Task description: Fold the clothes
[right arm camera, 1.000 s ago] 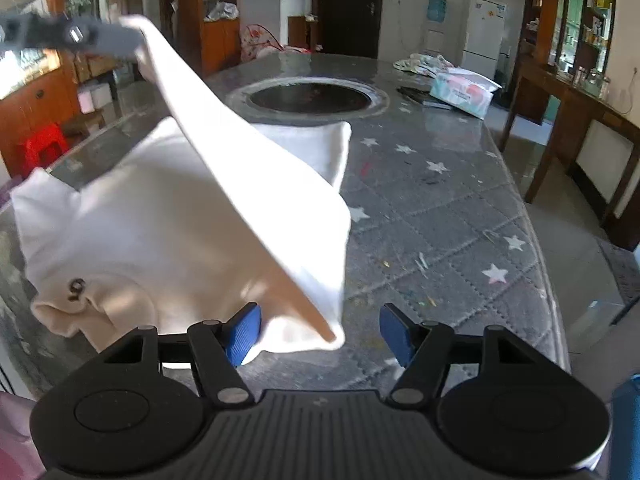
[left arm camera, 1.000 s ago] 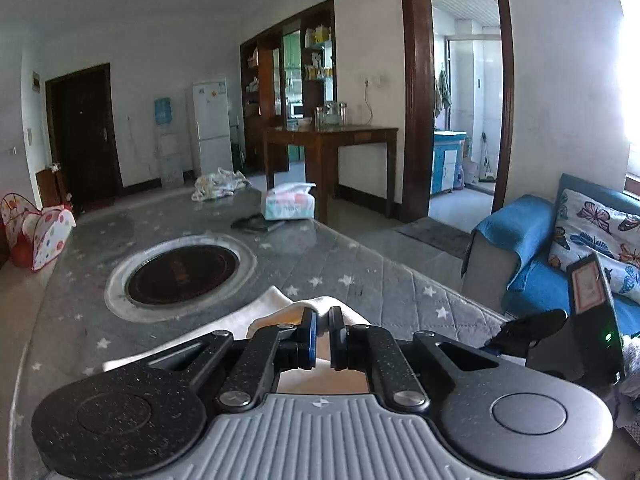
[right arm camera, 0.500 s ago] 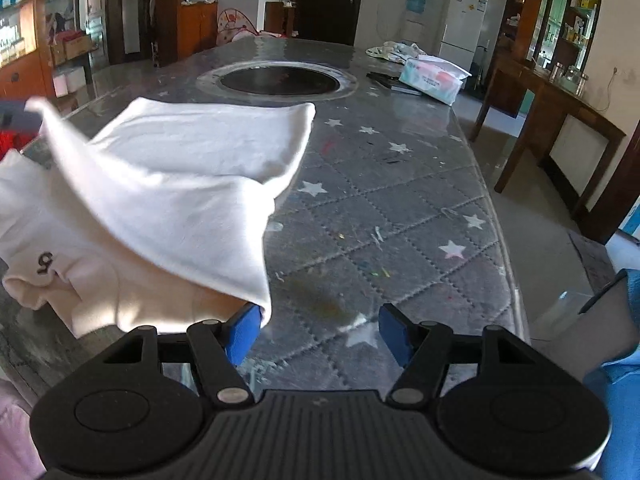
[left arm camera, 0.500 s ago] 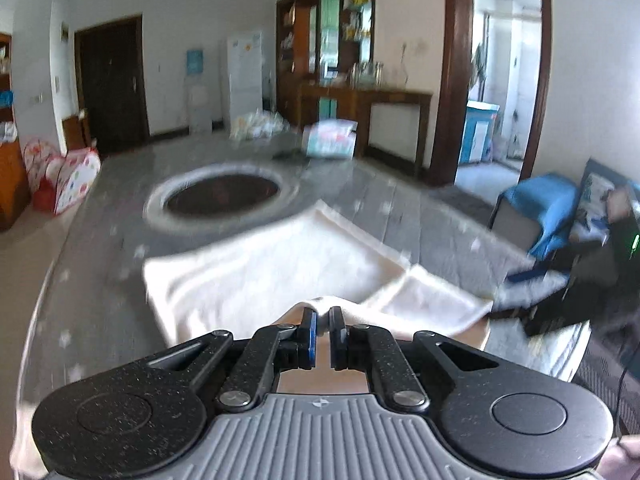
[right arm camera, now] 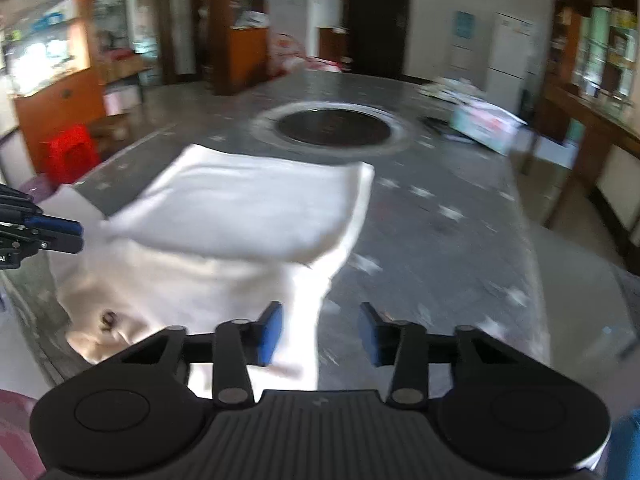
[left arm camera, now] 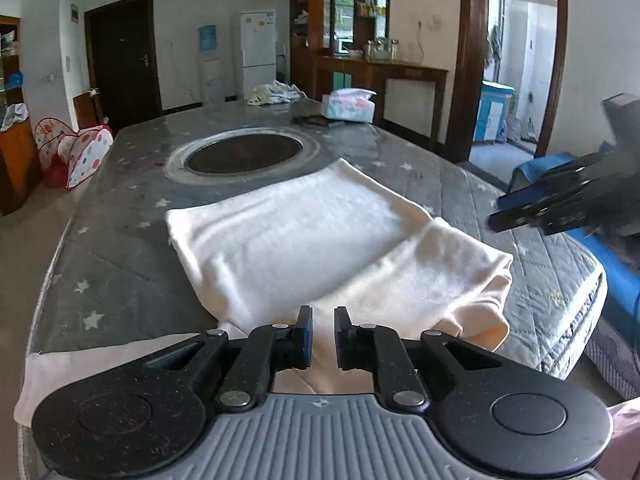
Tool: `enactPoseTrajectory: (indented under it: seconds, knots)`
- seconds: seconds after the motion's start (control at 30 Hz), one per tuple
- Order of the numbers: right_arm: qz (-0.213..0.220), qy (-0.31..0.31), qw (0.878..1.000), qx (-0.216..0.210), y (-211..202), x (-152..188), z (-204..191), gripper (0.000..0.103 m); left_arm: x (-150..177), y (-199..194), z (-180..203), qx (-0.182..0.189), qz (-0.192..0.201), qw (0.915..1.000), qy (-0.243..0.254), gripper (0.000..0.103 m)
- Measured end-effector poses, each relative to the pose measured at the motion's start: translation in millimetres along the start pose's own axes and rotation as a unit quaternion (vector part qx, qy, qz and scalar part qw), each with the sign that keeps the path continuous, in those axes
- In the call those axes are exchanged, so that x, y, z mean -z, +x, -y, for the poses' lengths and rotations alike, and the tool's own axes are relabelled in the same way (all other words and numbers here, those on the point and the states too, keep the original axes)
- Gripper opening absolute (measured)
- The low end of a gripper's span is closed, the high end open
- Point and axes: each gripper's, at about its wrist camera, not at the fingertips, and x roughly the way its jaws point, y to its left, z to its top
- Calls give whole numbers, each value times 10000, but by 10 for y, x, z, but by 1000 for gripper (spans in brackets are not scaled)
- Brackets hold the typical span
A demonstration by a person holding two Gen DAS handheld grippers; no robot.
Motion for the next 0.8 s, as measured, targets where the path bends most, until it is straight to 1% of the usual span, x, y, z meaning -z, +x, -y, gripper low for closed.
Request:
enactPoseTrajectory:
  seconds: [0.03,0.07,0.17,0.27,0.37,0.43,0.5,0.57,0.63,0.67,0.7,0.73,0.8]
  knots:
    - [-20,-57,9999,-94,77,-29,-34,34,4,-10,-16,-26,4,10000,-40,14]
    - [-39,-115,9998,-187,154,-58,-67,30,7,-19,-32,-52,8,10000,-80,14]
    - [-151,-211,9991,-346,371,-106,-153,29,25,-20,-50,-57,-1,9998,-184,13]
    - [-278,-234,9986,-382,528,-101,-207,29,62,62,-5,70,-92,9997,-224,13]
    - [-363,-263,9983,-367,571,-57,-223,29,127,187,32,128,-257,9993,-253,14]
    - [-357,-312,9983,-339,549,-59,-246,29,176,232,12,98,-338,9988,-332,14]
    - [-310,-330,9982,-399,500,-77,-278,30,205,186,-59,32,-284,9985,-470,14]
    - [-248,-368,9978,-499,458,-102,-328,30,232,93,-164,-127,-172,9975,-680,14]
    - [-266,-448,9970,-575,477,-106,-396,30,275,-5,-330,-446,-41,9941,-984,16]
    - [-292,-481,9966,-607,495,-103,-424,30,303,-43,-415,-672,7,9915,-1115,16]
    - [-343,-510,9961,-631,525,-92,-453,30,335,-73,-500,-965,22,9877,-1232,17]
    - [-423,-535,9956,-646,568,-74,-483,30,377,-99,-608,-1259,-2,9821,-1398,17]
    - [-443,-549,9953,-664,583,-70,-516,31,449,-151,-813,-1642,-37,9701,-1788,17]
